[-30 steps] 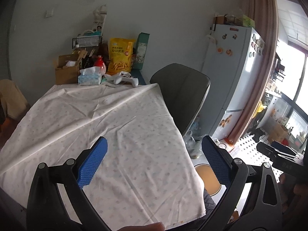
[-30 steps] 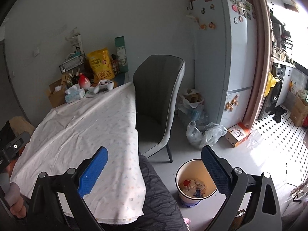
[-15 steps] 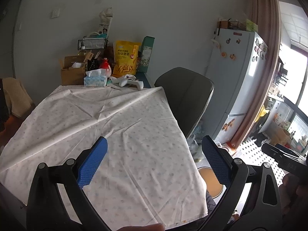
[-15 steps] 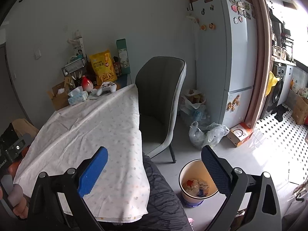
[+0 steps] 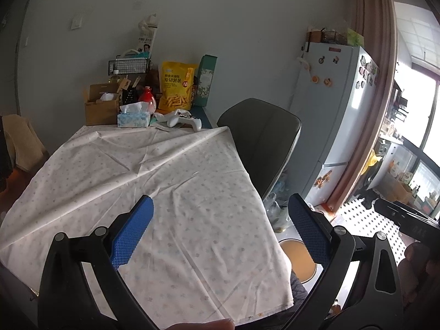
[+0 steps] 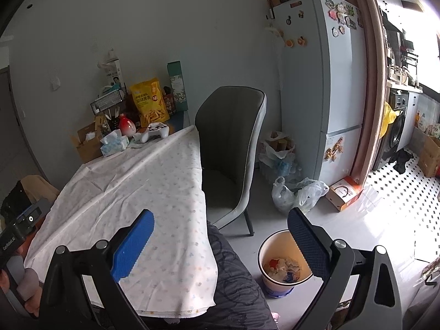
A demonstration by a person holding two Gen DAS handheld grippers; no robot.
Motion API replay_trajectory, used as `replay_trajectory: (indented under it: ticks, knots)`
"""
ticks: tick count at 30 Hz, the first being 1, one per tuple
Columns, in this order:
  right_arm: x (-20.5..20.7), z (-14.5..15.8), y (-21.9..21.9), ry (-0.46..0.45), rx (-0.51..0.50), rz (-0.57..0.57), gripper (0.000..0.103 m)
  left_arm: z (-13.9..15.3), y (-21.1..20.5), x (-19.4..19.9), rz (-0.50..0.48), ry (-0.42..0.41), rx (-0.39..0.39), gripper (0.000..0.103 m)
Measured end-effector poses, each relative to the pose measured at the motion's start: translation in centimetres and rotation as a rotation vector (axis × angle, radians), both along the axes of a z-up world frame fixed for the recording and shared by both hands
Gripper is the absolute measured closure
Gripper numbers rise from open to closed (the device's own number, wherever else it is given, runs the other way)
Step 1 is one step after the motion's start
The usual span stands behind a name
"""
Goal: Collect trash
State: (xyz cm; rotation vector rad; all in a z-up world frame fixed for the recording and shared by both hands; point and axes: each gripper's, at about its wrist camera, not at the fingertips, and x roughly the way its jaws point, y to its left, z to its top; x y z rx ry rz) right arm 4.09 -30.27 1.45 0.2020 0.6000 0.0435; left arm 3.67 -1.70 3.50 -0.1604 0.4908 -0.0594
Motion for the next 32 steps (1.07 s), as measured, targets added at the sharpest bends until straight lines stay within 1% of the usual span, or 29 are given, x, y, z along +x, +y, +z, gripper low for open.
replay_trajectory:
  ticks: [14, 19, 22, 32]
  knots:
    - [0.07, 0.53, -0.18, -0.008, 0.008, 0.005, 0.008, 0.5, 0.65, -0.52, 0.004, -0.02, -0.008, 0.006]
    - [-0.03, 0.85, -0.19, -0.022, -0.005, 0.0, 0.008, 0.49, 0.86, -0.59, 0.016, -0.025, -0.014, 0.006]
    - [0.13, 0.66, -0.11, -0.018, -0.001, 0.005, 0.008, 0.46, 0.46, -0.61, 0.02, -0.022, 0.012, 0.006]
    - [0.32, -0.1, 0.03, -0.005, 0.008, 0.015, 0.008, 0.51, 0.54, -0.6, 0.009, -0.007, 0.01, 0.006]
